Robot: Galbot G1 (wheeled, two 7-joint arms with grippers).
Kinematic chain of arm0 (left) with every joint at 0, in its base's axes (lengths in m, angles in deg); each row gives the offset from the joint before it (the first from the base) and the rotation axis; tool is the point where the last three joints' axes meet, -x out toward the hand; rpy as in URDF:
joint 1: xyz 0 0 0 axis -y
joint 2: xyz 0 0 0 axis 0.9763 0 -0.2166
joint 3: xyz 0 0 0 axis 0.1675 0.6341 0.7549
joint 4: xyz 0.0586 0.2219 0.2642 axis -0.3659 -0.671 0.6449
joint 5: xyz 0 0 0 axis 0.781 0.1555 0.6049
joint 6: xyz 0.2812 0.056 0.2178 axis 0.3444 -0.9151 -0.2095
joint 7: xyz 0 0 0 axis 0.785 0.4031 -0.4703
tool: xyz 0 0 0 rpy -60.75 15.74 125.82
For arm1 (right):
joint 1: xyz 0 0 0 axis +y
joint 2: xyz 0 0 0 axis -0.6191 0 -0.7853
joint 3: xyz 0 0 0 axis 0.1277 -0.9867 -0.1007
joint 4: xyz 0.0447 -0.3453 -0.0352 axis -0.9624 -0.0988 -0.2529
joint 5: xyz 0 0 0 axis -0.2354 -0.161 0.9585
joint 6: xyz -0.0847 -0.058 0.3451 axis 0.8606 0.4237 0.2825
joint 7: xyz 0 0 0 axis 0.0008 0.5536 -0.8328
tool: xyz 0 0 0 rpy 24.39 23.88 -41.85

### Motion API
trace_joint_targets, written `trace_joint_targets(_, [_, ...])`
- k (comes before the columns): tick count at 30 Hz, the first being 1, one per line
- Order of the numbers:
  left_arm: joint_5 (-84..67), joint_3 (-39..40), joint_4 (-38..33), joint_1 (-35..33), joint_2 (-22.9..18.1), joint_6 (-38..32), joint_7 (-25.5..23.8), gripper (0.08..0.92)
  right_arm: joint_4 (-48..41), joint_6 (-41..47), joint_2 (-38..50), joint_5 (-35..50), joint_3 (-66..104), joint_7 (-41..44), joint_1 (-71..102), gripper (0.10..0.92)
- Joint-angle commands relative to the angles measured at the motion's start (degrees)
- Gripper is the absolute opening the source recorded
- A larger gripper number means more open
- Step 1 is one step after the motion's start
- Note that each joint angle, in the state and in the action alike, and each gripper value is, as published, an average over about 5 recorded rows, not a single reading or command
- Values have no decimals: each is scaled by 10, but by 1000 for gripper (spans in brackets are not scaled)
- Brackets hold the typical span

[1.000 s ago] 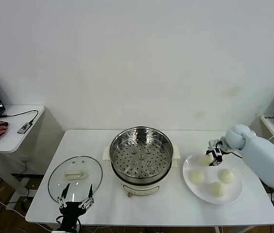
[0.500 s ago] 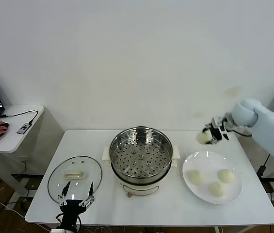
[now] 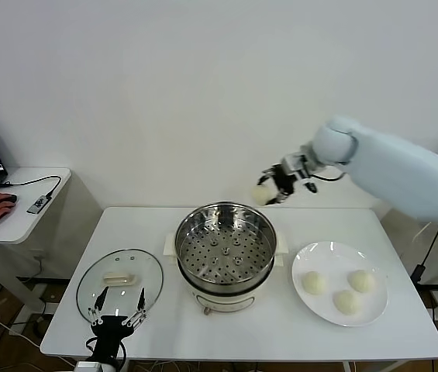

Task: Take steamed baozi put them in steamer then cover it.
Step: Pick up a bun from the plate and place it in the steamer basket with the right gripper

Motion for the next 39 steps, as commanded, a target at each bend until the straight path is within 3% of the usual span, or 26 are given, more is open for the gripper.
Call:
trace_joint_targets(1, [-1, -2, 0, 1, 1, -1, 1, 823, -20, -88, -95, -31, -60, -12, -22, 585])
trace_joint_targets(15, [0, -6, -1, 0, 0, 0, 2, 823, -101, -214, -136, -224, -52, -30, 46, 594])
trace_joint_targets(28, [0, -6, 1, 2, 0, 1, 3, 823, -140, -262, -149, -301, -28, -50, 73, 626])
trace_joint_targets(34, [0, -8, -1, 1, -2, 1, 3, 823, -112, -249, -134, -249, -37, -47, 38, 781])
trace_joint_targets(39, [0, -8, -2, 0, -1, 1, 3, 823, -32, -151, -89, -130, -67, -1, -32, 819])
